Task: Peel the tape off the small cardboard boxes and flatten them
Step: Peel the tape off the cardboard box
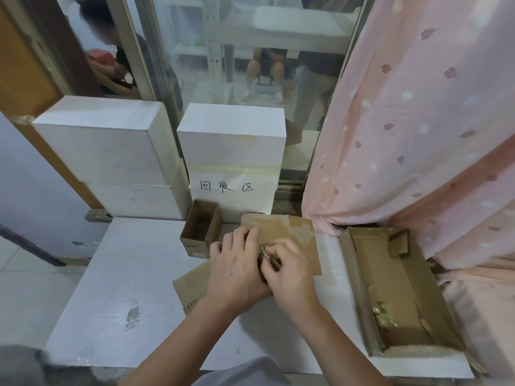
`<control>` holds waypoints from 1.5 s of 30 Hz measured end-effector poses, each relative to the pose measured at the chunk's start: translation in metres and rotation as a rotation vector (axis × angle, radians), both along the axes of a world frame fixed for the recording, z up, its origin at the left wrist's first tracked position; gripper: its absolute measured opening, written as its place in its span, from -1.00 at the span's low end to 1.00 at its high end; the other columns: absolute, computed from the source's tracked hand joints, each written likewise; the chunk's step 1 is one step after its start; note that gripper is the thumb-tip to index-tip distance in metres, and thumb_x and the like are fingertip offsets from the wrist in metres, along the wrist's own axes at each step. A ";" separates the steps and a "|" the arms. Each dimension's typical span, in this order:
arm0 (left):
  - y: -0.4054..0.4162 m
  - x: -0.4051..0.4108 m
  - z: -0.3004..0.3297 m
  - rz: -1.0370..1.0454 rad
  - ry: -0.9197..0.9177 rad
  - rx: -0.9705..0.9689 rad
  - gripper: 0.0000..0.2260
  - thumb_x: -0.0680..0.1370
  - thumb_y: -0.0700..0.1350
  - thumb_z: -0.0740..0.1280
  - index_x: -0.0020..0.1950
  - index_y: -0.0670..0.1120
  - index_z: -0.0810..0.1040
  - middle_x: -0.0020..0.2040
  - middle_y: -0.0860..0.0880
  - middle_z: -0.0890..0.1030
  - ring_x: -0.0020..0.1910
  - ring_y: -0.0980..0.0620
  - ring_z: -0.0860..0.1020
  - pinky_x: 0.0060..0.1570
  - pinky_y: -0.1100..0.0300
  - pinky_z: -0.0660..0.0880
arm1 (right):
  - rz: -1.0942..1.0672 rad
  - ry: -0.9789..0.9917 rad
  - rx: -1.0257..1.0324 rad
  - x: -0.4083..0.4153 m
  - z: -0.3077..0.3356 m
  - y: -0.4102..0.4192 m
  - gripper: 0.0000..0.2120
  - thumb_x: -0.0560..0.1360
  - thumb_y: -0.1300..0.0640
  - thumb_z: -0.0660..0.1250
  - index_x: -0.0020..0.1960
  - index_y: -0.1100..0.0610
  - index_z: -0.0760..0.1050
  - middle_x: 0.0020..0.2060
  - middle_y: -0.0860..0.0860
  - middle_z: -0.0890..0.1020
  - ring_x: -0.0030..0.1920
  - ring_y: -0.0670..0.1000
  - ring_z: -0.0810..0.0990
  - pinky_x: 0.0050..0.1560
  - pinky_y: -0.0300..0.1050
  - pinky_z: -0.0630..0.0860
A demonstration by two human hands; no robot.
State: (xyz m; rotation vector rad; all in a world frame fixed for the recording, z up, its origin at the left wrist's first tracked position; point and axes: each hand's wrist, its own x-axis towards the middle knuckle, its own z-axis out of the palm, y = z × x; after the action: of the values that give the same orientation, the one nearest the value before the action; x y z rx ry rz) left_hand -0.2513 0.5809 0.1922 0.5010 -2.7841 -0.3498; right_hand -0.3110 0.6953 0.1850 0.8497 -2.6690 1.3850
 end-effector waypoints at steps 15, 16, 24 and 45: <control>-0.003 0.010 -0.006 -0.028 -0.073 0.014 -0.02 0.11 0.38 0.38 0.46 -0.04 0.44 0.26 -0.01 0.50 0.18 -0.08 0.50 0.09 -0.04 0.44 | -0.096 -0.123 -0.079 -0.005 0.005 0.013 -0.83 0.56 0.15 0.43 -0.15 0.05 0.46 -0.29 -0.13 0.63 -0.19 -0.15 0.61 -0.18 -0.18 0.51; -0.003 0.011 -0.006 -0.022 -0.060 0.020 -0.03 0.12 0.38 0.38 0.46 -0.04 0.44 0.27 0.00 0.49 0.20 -0.08 0.49 0.10 -0.04 0.44 | -0.082 -0.122 -0.079 -0.006 0.007 0.013 -0.84 0.56 0.16 0.44 -0.14 0.03 0.48 -0.27 -0.14 0.64 -0.17 -0.15 0.62 -0.16 -0.21 0.52; -0.002 0.010 0.006 -0.012 0.108 0.056 -0.08 0.20 0.33 0.43 0.50 0.00 0.35 0.32 0.03 0.43 0.29 -0.04 0.44 0.20 -0.04 0.39 | -0.001 -0.404 -0.252 -0.003 0.014 0.011 -0.80 0.58 0.18 0.42 0.15 -0.05 0.67 0.10 -0.24 0.68 0.16 -0.27 0.60 0.14 -0.40 0.46; 0.016 0.000 0.003 -0.111 0.197 0.049 -0.02 0.19 0.31 0.48 0.53 -0.08 0.34 0.35 0.01 0.36 0.32 -0.06 0.41 0.28 0.03 0.23 | -0.006 -0.166 -0.261 0.003 0.022 0.043 -0.78 0.63 0.09 0.32 0.20 0.04 0.68 0.15 -0.22 0.66 0.26 -0.21 0.56 0.26 -0.38 0.42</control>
State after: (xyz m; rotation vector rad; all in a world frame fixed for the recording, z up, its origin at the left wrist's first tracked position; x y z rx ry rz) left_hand -0.2513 0.5969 0.1957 0.3051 -2.6223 -0.4670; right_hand -0.3080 0.7379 0.2071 0.7287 -2.5168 1.8247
